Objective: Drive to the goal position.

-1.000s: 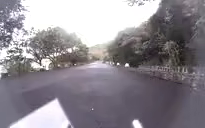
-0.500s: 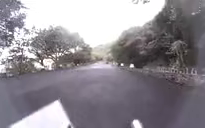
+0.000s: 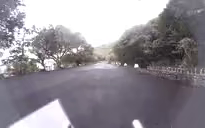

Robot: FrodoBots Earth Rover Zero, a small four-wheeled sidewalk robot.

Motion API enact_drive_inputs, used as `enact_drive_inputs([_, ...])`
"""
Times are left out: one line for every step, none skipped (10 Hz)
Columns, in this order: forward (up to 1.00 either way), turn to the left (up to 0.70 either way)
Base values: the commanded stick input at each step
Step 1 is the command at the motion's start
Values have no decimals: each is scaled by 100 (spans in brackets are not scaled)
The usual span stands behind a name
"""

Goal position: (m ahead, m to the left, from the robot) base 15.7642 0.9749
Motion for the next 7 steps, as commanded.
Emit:
enact_drive_inputs([100, 0])
enact_drive_inputs([100, 0])
enact_drive_inputs([100, 0])
enact_drive_inputs([100, 0])
enact_drive_inputs([100, 0])
enact_drive_inputs([100, 0])
enact_drive_inputs([100, 0])
